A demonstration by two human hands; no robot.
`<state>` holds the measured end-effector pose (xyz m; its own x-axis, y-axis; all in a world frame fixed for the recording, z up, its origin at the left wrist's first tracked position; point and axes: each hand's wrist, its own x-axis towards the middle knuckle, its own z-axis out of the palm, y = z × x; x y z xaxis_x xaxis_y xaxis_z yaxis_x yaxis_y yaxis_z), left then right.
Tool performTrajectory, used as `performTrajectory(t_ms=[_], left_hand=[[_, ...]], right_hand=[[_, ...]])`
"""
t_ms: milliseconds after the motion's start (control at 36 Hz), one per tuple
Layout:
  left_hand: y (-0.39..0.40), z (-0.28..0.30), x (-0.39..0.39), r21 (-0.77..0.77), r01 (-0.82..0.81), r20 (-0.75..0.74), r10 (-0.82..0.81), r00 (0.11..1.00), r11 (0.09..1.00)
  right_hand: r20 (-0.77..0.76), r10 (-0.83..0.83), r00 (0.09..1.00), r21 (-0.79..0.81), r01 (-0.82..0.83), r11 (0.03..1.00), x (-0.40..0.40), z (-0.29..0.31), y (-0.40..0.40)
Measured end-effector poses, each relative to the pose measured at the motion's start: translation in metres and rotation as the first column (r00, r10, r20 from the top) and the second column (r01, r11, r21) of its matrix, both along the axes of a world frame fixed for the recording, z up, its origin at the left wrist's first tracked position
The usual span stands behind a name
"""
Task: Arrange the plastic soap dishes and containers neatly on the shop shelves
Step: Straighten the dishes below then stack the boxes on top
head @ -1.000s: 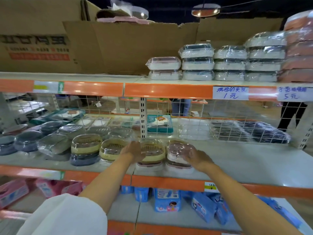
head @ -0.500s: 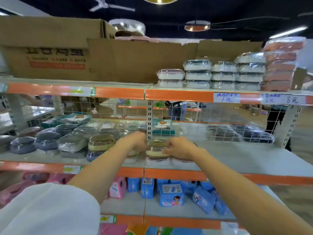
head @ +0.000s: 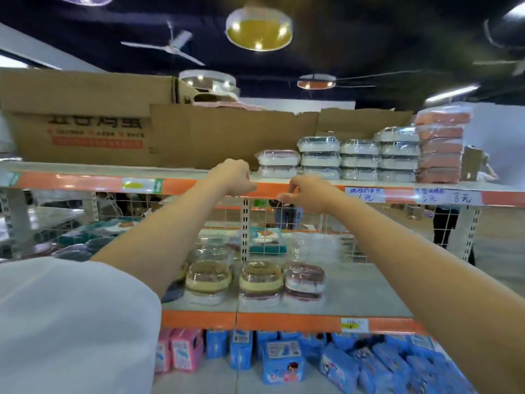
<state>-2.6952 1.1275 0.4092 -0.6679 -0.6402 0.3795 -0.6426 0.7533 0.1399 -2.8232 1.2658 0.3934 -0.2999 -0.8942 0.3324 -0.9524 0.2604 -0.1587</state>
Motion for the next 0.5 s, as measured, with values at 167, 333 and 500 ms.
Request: performTrajectory(t_ms=[167,333,500], left_hand=[[-0.020,0.010,-0.025,0.109,-0.073,-0.207,0.094,0.974,0.991],[-0.042,0.020,-0.059,0.252,-0.055,-0.254,0.121,0.960,0.966],[-0.071,0.029,-0.101,0.276,-0.103,-0.239,0.172,0.956,0.956]], right_hand=[[0.057,-0.038,0.998,-0.125,0.045,0.991,-0.036,0.022,-0.003],[0.168,-0.092,0.982,-0.197,0.125,0.972,-0.093,0.034,-0.018],[0.216,-0.141,0.966,-0.185,0.182,0.966,-0.153,0.037,-0.034]])
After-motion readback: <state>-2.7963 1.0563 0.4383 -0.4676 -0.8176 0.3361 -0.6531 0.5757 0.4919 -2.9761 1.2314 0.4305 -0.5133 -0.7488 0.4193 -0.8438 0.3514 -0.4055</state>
